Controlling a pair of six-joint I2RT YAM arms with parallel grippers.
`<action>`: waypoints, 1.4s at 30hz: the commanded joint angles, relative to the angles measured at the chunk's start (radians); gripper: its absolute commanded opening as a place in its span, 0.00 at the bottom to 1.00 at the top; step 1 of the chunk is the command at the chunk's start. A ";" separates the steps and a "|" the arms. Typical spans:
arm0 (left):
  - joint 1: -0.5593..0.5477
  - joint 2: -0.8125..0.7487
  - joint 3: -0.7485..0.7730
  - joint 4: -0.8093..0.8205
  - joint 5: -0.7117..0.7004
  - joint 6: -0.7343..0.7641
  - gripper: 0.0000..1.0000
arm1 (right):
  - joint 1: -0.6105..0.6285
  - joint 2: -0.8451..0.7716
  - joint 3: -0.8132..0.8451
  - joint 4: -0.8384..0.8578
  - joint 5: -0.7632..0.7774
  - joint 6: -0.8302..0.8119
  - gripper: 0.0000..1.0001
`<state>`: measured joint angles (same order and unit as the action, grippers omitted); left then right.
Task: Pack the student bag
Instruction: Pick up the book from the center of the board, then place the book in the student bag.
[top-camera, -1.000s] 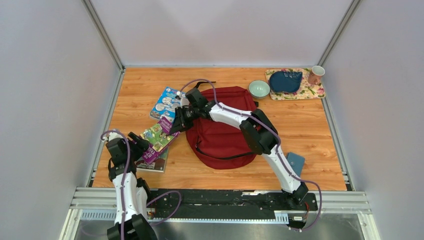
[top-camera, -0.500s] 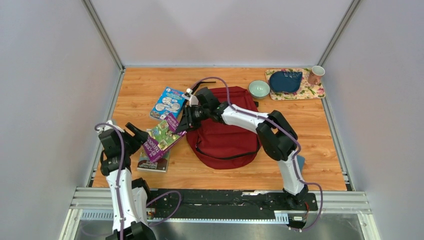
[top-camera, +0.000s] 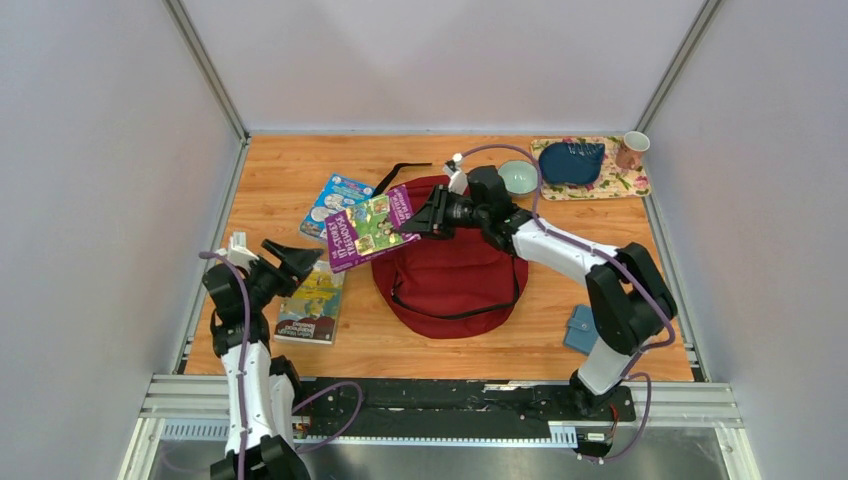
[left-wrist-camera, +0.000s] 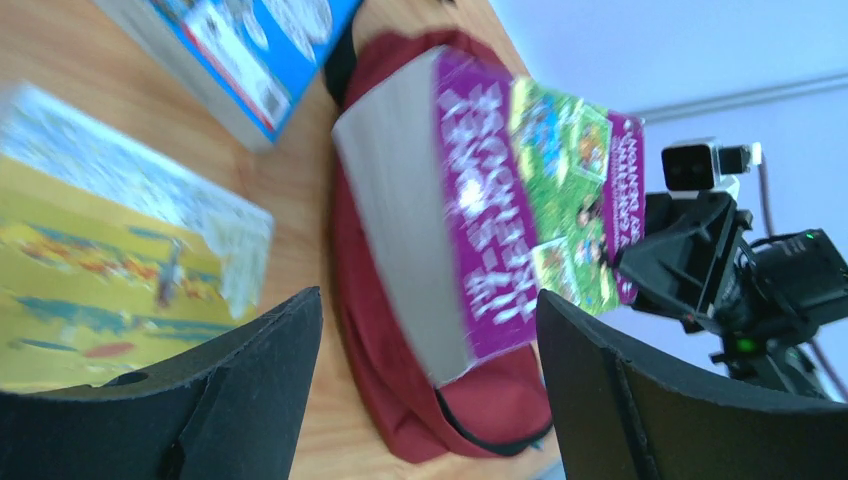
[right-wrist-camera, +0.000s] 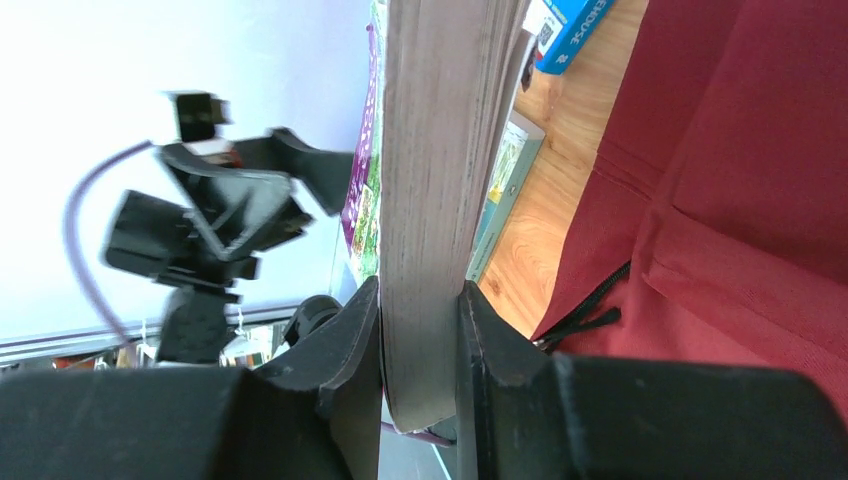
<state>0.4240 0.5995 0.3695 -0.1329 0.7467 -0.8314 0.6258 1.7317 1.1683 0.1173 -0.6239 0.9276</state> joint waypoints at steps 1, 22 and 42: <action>-0.071 0.002 -0.115 0.392 0.165 -0.279 0.85 | -0.029 -0.144 -0.081 0.185 0.003 0.063 0.00; -0.341 0.144 -0.221 0.748 0.003 -0.504 0.86 | -0.046 -0.362 -0.275 0.266 -0.040 0.119 0.00; -0.421 0.298 -0.224 1.102 0.003 -0.669 0.77 | -0.035 -0.397 -0.444 0.384 -0.163 0.188 0.00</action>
<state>0.0082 0.8825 0.1329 0.8413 0.7208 -1.4658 0.5808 1.3926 0.7189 0.4099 -0.7361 1.1213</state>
